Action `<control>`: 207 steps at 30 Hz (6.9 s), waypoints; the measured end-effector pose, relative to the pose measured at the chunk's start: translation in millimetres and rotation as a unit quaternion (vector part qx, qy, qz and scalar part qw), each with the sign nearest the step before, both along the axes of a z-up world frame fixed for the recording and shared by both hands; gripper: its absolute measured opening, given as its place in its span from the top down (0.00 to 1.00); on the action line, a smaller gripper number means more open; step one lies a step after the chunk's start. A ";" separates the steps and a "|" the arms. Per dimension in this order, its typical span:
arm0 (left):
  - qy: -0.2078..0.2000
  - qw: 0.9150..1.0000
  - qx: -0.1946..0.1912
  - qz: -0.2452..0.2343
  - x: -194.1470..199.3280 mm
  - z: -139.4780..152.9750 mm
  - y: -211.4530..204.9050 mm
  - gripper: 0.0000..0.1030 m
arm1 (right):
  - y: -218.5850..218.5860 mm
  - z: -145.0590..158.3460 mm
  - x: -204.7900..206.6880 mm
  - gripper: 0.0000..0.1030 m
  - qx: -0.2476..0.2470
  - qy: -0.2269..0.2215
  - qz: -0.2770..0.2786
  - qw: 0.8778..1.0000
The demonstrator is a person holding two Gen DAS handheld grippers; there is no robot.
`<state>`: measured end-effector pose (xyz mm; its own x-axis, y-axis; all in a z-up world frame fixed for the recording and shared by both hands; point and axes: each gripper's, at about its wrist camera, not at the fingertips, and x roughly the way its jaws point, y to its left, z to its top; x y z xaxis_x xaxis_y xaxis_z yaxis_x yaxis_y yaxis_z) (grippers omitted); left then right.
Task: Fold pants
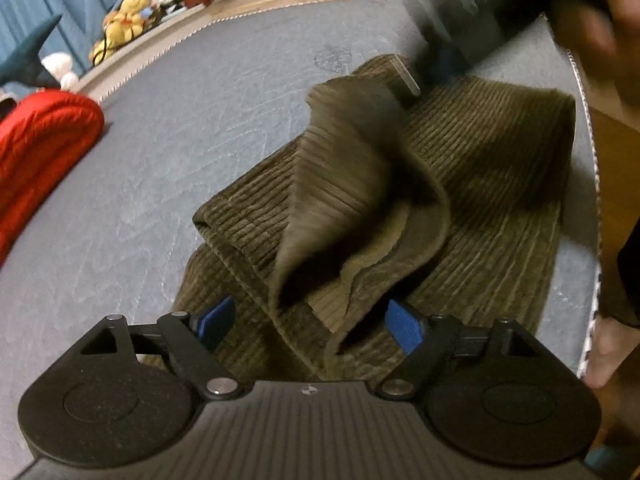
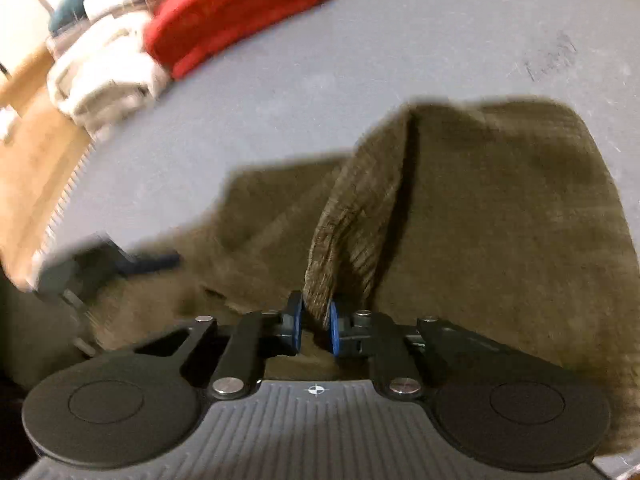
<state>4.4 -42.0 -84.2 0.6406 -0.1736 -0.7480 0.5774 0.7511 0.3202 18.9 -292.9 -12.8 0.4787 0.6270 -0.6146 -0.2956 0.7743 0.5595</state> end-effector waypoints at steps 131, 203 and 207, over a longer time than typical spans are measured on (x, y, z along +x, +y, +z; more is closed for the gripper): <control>0.122 0.924 -0.269 0.244 59.6 10.5 96.4 0.83 | -57.9 -43.9 4.7 0.13 -0.200 0.046 -0.092 0.974; 0.097 0.902 -0.250 0.339 13.6 49.0 203.2 0.79 | 184.5 77.1 -122.8 0.70 0.024 -0.204 0.385 0.900; 0.110 0.871 -0.273 0.393 3.5 52.8 249.0 0.49 | 184.9 63.8 -85.7 0.50 0.006 -0.157 0.294 0.943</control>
<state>7.8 207.1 -31.5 0.5742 -0.1145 -0.8107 -0.1822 0.9475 -0.2628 -66.8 -108.0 50.9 0.2030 0.8466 -0.4920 -0.8244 0.4189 0.3805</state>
